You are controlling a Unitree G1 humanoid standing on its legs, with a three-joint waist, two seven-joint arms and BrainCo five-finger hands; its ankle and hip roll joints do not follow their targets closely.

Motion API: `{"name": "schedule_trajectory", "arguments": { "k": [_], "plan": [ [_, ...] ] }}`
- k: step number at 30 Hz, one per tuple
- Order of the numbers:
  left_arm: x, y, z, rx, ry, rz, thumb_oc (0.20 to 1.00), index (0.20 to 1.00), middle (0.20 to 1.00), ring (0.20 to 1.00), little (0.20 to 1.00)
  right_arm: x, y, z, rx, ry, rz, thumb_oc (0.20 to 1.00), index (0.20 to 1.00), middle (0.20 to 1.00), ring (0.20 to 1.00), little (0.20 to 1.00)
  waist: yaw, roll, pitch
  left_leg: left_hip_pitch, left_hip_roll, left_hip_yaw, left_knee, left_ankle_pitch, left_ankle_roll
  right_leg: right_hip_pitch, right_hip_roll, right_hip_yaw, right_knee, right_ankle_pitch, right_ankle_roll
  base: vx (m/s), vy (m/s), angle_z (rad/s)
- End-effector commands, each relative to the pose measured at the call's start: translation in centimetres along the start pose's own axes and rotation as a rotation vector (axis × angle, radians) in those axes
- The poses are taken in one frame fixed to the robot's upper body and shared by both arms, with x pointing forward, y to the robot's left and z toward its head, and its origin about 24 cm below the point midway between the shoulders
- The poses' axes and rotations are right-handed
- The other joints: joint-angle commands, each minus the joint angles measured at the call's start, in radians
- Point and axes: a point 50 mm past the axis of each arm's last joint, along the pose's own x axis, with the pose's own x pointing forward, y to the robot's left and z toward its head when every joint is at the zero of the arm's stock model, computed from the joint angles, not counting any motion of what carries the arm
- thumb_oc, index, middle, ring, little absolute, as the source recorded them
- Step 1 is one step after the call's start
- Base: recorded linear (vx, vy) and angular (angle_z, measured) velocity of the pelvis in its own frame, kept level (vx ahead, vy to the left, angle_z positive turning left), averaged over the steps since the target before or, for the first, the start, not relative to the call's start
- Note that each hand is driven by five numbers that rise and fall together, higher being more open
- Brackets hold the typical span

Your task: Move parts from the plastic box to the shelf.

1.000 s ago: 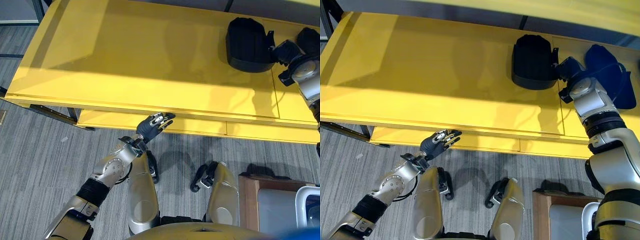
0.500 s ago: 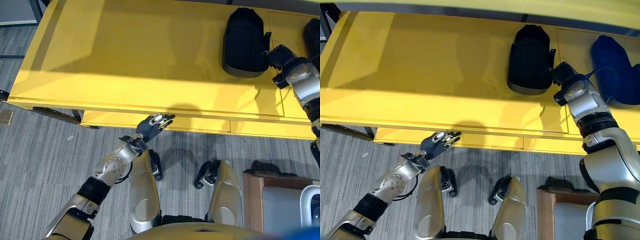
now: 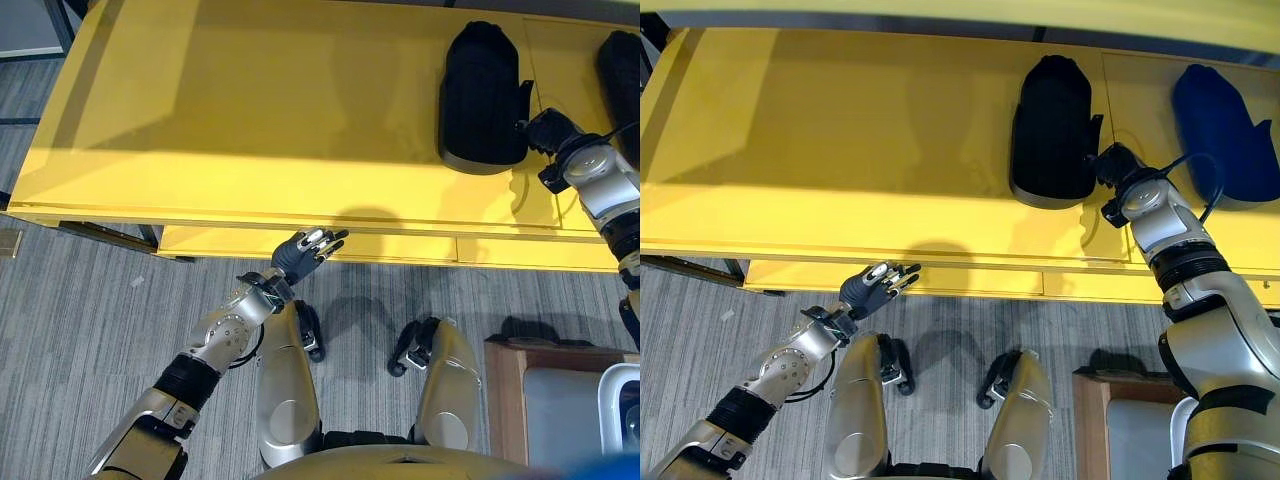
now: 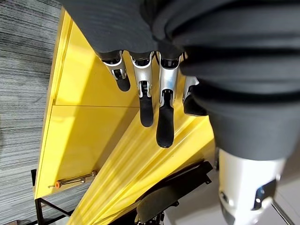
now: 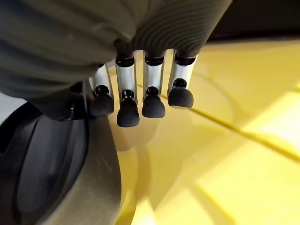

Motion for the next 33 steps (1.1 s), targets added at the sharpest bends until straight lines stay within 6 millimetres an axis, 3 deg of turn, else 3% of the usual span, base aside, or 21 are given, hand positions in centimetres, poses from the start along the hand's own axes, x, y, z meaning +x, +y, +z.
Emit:
{"name": "schedule_trajectory", "arguments": {
  "k": [1, 11, 22, 33],
  "plan": [
    [0.9, -1.8, 3.3, 0.006, -0.152, -0.094, 1.0, 1.0, 1.0, 1.0, 1.0, -0.3, -2.6, 0.1, -0.029, -0.039, -0.112, 0.2, 0.2, 0.2, 0.2, 0.2, 0.016, 0.008, -0.029, 0.079, 0.038, -0.073, -0.117, -0.022, -0.074, 0.019, -0.018, 0.038, -0.062, 0.056, 0.052, 0.0, 0.0, 0.0],
    [0.6, -1.5, 3.6, 0.006, -0.166, -0.092, 1.0, 1.0, 1.0, 1.0, 1.0, -0.8, -3.2, -1.4, -0.095, -0.022, -0.209, 0.2, 0.2, 0.2, 0.2, 0.2, 0.009, 0.005, -0.028, 0.077, 0.045, -0.073, -0.118, -0.021, -0.075, 0.018, -0.016, 0.04, -0.07, 0.061, 0.056, 0.0, 0.0, 0.0],
    [0.6, -0.9, 3.8, 0.011, -0.139, -0.11, 1.0, 1.0, 1.0, 1.0, 1.0, -0.9, -6.8, 2.1, -0.359, -0.133, -0.378, 0.2, 0.2, 0.2, 0.2, 0.2, 0.025, 0.012, -0.03, 0.064, 0.038, -0.085, -0.113, -0.021, -0.079, 0.009, -0.014, 0.038, -0.052, 0.05, 0.056, 0.0, -0.006, 0.0],
    [0.2, -0.5, 4.2, 0.016, -0.149, -0.133, 1.0, 1.0, 1.0, 1.0, 1.0, -0.9, -7.4, 2.6, -0.438, -0.145, -0.386, 0.2, 0.2, 0.2, 0.2, 0.2, 0.031, 0.02, -0.026, 0.066, 0.035, -0.087, -0.127, -0.011, -0.083, 0.01, -0.018, 0.037, -0.05, 0.045, 0.055, 0.0, 0.0, 0.0]
  ]
}}
